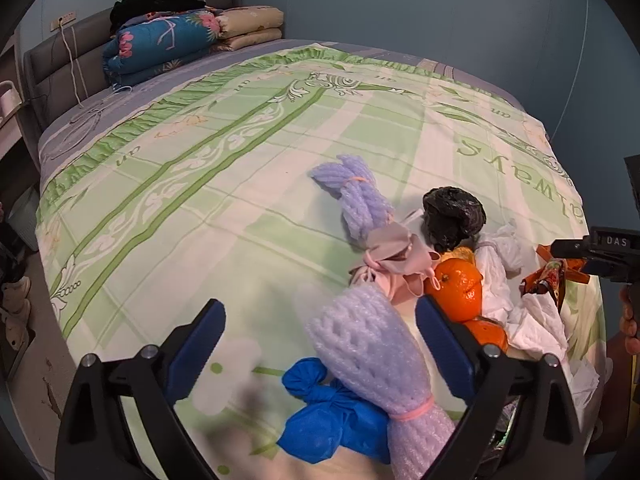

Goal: Collect trash
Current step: 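Grasp the lilac mesh bag with the left tool while the right tool grasps the orange wrapper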

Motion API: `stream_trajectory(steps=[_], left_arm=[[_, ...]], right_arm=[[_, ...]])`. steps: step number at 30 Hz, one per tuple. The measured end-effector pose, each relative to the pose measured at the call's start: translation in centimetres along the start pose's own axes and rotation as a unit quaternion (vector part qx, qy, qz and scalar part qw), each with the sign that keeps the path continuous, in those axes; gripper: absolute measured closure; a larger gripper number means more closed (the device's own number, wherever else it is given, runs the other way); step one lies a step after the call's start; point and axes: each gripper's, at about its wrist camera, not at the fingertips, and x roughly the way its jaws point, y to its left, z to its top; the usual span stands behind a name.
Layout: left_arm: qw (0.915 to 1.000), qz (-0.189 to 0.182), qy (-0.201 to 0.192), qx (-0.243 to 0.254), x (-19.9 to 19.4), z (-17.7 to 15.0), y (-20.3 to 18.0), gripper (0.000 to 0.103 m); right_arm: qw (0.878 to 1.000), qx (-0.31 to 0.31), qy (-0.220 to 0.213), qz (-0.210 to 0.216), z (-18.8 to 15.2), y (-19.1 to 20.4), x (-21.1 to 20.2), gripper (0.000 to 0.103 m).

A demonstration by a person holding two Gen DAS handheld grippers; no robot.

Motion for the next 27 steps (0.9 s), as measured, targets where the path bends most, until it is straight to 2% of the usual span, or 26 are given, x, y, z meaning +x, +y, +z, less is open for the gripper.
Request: stream_trajectory(steps=[1, 4, 6, 9, 10, 11, 12, 13, 21, 22, 27], left_arm=[[1.0, -0.004, 0.003, 0.001, 0.2, 0.0, -0.1, 0.019], [0.9996, -0.023, 0.013, 0.0, 0.8, -0.1, -0.4, 0.036], [0.9991, -0.037, 0.023, 0.002, 1.0, -0.3, -0.6, 0.055], [0.9983, -0.053, 0.023, 0.005, 0.9, -0.7, -0.9, 0.068], [0.9982, -0.056, 0.021, 0.006, 0.8, -0.8, -1.0, 0.07], [0.998, -0.06, 0.018, 0.006, 0.6, -0.8, -1.0, 0.073], [0.9978, -0.064, 0.015, 0.005, 0.5, -0.9, -1.0, 0.074], [0.9977, -0.066, 0.014, 0.004, 0.4, -0.8, -0.8, 0.076], [0.9961, -0.087, -0.008, -0.016, -1.9, -0.7, 0.3, 0.078], [0.9959, -0.088, -0.013, -0.018, -2.3, -0.7, 0.4, 0.078], [0.9948, -0.089, -0.032, -0.037, -4.4, -0.4, 1.5, 0.078]], right_arm=[[1.0, -0.003, 0.0, -0.004, 0.1, 0.2, 0.2, 0.031], [1.0, -0.003, 0.002, -0.007, 0.2, 0.3, 0.6, 0.034], [1.0, -0.002, 0.005, -0.002, 0.1, 0.4, 0.7, 0.042], [1.0, -0.006, 0.008, 0.004, 0.0, 0.5, 0.8, 0.049], [1.0, -0.007, 0.01, 0.011, -0.1, 0.5, 0.8, 0.052], [1.0, -0.007, 0.01, 0.017, -0.2, 0.5, 0.7, 0.063], [1.0, -0.007, 0.011, 0.02, -0.3, 0.6, 0.7, 0.063], [1.0, -0.011, 0.01, 0.022, -0.3, 0.7, 0.6, 0.069], [0.998, -0.041, -0.025, 0.029, -1.2, 2.0, -1.6, 0.078], [0.998, -0.044, -0.03, 0.03, -1.2, 2.0, -2.0, 0.082], [0.996, -0.06, -0.06, 0.028, -1.9, 2.5, -4.4, 0.082]])
